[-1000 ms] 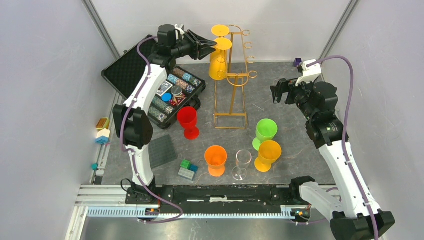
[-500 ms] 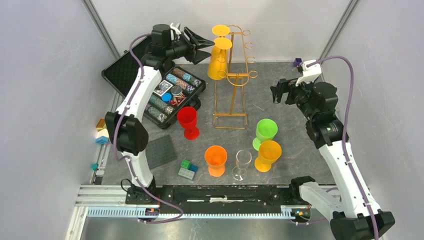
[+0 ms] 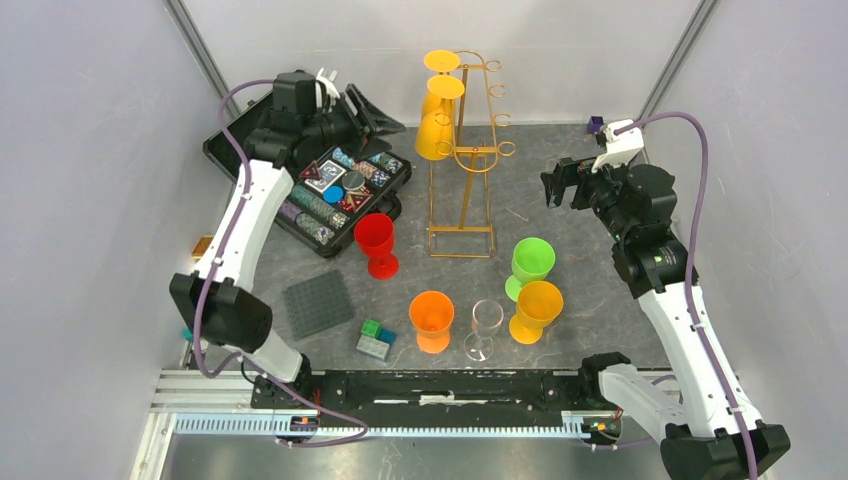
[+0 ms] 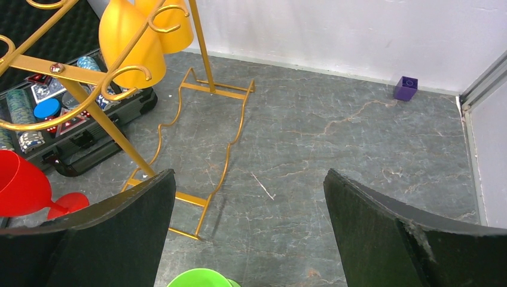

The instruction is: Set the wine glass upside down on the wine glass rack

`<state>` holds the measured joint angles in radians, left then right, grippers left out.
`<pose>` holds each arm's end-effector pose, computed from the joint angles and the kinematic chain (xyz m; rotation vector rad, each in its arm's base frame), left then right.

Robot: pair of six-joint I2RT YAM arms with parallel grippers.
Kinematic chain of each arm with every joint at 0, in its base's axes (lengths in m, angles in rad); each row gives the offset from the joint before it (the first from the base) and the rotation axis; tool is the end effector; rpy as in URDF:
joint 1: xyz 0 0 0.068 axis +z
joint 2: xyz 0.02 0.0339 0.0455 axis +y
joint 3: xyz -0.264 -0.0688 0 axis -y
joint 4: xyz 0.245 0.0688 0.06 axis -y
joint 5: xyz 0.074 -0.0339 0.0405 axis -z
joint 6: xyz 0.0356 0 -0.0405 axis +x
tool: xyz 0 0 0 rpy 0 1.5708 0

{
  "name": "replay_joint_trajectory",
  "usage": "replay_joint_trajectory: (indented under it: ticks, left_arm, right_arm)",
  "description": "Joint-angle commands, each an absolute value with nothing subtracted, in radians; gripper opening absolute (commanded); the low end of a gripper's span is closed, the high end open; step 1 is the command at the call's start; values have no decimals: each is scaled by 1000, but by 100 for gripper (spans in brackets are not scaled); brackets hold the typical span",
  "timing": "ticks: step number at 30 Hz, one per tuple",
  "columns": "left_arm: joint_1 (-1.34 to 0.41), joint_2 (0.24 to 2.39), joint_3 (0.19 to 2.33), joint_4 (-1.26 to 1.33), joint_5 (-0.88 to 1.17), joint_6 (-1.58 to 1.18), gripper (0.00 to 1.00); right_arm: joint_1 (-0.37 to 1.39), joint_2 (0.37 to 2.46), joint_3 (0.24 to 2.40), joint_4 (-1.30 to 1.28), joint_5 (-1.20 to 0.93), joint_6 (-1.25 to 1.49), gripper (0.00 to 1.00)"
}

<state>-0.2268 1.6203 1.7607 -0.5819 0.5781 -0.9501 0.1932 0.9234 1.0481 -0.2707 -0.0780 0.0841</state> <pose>0.3475 -0.1002 0.4265 -0.3831 2.1612 -1.2919 0.2004 0.0420 0.3982 -0.1519 1.7172 0.2722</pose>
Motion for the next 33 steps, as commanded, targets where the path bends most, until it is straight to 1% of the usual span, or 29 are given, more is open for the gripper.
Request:
replay_joint_trajectory:
  ticks: [1, 7, 13, 18, 21, 26, 33]
  left_arm:
    - [-228, 1499, 1641, -733, 539, -789, 65]
    - [-228, 1378, 1493, -832, 512, -724, 65]
    - [-259, 1351, 1466, -974, 440, -624, 63]
    - [-339, 1410, 1516, -1061, 354, -567, 61]
    - [-408, 1475, 1573, -1118, 270, -525, 60]
    - [-474, 1576, 1648, -1173, 176, -490, 60]
    - [-505, 1651, 1666, -1175, 70, -459, 53]
  right_arm:
    - [189, 908, 1039, -243, -91, 98, 98]
    - [188, 909, 1025, -238, -106, 113, 98]
    - [189, 913, 1023, -232, -124, 124, 98]
    - [189, 914, 1022, -232, -123, 130, 98]
    - [188, 915, 1023, -230, -119, 132, 98]
    - [188, 917, 1027, -234, -115, 130, 98]
    - [188, 918, 1037, -242, -113, 120, 98]
